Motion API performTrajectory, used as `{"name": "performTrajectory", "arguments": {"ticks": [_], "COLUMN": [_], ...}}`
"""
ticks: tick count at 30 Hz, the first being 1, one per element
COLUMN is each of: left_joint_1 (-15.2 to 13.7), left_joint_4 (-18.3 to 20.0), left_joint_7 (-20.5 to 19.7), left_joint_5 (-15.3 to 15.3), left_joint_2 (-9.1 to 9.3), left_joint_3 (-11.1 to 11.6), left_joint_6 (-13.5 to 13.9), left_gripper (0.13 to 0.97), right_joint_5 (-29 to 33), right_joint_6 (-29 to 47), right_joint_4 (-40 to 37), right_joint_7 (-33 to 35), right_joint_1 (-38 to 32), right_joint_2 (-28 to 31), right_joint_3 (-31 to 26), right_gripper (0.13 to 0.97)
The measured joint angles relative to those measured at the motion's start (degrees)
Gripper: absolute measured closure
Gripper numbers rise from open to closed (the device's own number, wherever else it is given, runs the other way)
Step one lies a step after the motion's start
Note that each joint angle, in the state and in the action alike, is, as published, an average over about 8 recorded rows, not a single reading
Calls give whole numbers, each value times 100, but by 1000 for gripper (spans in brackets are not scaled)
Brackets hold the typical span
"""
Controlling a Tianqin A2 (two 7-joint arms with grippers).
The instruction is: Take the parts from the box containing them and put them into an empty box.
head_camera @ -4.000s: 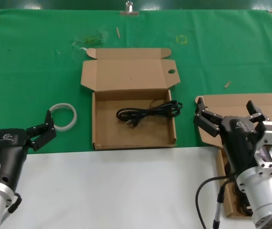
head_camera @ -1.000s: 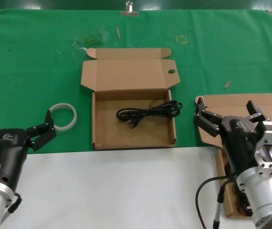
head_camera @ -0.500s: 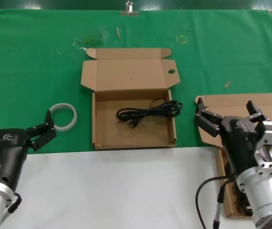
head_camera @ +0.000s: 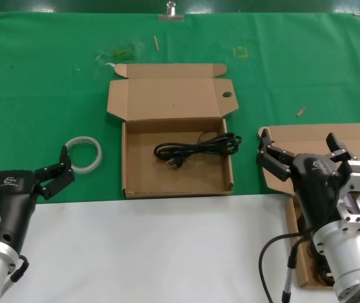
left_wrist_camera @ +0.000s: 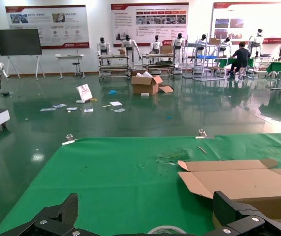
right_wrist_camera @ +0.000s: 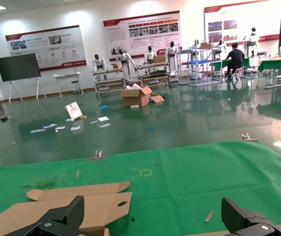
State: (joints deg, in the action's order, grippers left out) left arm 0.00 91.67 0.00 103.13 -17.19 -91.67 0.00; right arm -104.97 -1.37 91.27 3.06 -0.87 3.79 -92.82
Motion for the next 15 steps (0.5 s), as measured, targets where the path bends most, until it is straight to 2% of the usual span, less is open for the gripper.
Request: {"name": "performTrajectory", "arguments": {"ticks": [15], "left_joint_1": [0], "left_joint_4": [0], "left_joint_7": [0], "left_joint_5": [0], "left_joint_2": [0], "left_joint_3": [0], "left_joint_6": [0], "left_gripper": [132], "right_joint_5": [0], "right_joint_6": [0], "right_joint_4": [0], "right_joint_7": [0], "right_joint_1": [0], "right_joint_2": [0], "right_joint_3": [0], "right_gripper": [129]}}
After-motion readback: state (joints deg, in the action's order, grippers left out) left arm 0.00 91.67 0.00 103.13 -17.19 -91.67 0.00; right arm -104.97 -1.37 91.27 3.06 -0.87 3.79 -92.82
